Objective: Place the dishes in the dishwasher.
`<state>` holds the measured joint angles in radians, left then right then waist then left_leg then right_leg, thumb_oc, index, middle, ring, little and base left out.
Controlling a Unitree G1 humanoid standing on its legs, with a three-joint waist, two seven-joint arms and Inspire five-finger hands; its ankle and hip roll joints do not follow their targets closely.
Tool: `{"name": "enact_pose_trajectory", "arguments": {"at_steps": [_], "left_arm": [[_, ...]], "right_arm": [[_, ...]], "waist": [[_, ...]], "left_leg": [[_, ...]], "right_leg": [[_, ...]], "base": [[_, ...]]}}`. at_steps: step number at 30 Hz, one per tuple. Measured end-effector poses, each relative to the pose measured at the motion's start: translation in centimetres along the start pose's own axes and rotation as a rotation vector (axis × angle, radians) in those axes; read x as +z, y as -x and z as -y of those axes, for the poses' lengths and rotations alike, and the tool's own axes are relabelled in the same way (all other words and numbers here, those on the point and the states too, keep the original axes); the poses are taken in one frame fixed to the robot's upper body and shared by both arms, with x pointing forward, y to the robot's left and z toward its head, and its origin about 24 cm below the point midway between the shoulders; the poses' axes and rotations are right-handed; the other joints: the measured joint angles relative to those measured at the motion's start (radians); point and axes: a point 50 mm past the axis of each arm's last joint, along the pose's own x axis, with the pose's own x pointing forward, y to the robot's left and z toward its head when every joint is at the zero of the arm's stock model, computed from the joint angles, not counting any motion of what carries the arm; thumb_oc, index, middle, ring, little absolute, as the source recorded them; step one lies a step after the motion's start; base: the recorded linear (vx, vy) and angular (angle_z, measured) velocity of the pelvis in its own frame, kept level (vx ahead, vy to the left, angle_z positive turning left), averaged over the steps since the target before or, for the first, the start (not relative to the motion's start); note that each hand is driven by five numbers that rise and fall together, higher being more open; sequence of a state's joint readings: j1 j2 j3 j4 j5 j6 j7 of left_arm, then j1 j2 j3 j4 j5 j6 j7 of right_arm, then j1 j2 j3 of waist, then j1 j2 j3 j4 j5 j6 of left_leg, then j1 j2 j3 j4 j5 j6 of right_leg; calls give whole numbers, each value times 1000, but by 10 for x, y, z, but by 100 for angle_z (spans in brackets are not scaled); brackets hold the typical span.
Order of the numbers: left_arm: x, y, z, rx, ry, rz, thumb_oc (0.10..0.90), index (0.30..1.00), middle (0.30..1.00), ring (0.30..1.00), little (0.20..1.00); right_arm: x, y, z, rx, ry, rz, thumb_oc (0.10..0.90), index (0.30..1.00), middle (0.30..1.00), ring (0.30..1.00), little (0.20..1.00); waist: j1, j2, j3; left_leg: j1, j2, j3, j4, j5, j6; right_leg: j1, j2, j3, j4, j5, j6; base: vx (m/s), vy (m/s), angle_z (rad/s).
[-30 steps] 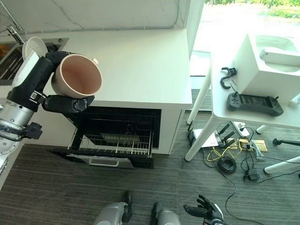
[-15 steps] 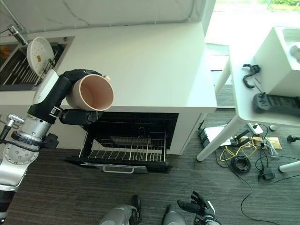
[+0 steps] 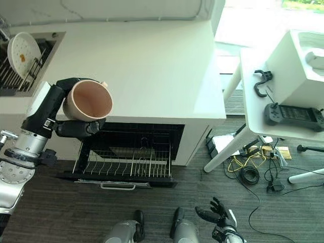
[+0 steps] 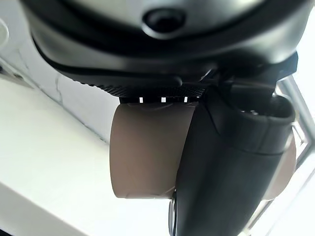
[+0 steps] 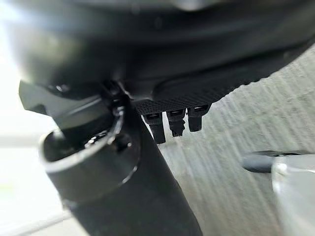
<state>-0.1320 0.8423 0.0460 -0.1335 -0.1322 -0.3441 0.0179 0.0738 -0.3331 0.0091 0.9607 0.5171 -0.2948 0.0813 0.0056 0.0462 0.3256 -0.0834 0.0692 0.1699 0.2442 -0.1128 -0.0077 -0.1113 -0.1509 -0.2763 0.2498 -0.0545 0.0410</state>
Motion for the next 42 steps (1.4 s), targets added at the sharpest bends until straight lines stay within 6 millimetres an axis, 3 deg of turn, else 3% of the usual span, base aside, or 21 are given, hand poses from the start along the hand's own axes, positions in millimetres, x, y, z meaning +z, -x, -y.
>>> {"name": "enact_pose_trajectory", "arguments": {"at_steps": [5, 8, 12, 17, 22, 26, 33, 42], "left_arm": [[-22, 14, 16, 4, 266, -118, 400, 300, 300, 300, 300], [-38, 35, 63, 44, 618, -234, 400, 300, 300, 300, 300], [-45, 64, 102, 0, 767, -359, 400, 300, 300, 300, 300], [-45, 70, 103, 2, 810, -368, 400, 300, 300, 300, 300], [-47, 75, 105, 26, 860, -386, 400, 300, 300, 300, 300], [-49, 77, 108, 36, 857, -403, 400, 300, 300, 300, 300], [-59, 85, 116, 126, 798, -510, 400, 300, 300, 300, 300], [-51, 75, 126, 180, 635, -481, 400, 300, 300, 300, 300]], "right_arm": [[19, -2, -8, 31, -26, 108, 800, 900, 900, 900, 900], [38, 2, -14, 44, -49, 238, 800, 900, 900, 900, 900], [73, 10, -18, 32, -95, 425, 800, 900, 900, 900, 900], [99, 20, -25, 51, -111, 571, 800, 900, 900, 900, 900], [122, 39, -37, 113, -115, 709, 800, 900, 900, 900, 900], [159, 68, -49, 237, -58, 950, 800, 900, 900, 900, 900], [160, 76, -69, 452, -61, 951, 800, 900, 900, 900, 900], [181, 99, -129, 921, 42, 1042, 800, 900, 900, 900, 900]], "waist": [[-2, 10, -14], [-2, 6, -41], [-7, -27, -53], [-9, -60, -66], [-36, -59, -66], [-62, -58, -67], [-87, -45, -76], [-79, -37, -80]], "left_leg": [[18, -4, 18, -5, -3, 4], [17, -3, 17, 6, -11, 6], [14, 0, 18, 20, -18, 7], [-7, 2, 23, 38, -23, 11], [-8, 2, 34, 46, -26, 16], [1, 5, 62, 37, -26, 16], [17, 6, 84, 25, -26, 15], [29, 8, 91, 12, -21, 12]], "right_leg": [[6, -2, 17, -1, 1, 1], [12, -1, 18, -5, 1, 2], [13, 0, 20, -3, 2, 2], [-2, -2, 23, -4, 5, 5], [-7, -3, 28, -5, 10, 7], [-18, 1, 55, -6, 18, 6], [-21, 4, 75, -6, 18, 6], [-18, 7, 80, -6, 18, 5]], "base": [[11, 23, -9], [0, 0, 0], [-31, 4, -1], [-29, -3, -1], [-13, -2, -6], [-11, -1, -19], [-3, -10, -10], [8, -20, -2]]}}
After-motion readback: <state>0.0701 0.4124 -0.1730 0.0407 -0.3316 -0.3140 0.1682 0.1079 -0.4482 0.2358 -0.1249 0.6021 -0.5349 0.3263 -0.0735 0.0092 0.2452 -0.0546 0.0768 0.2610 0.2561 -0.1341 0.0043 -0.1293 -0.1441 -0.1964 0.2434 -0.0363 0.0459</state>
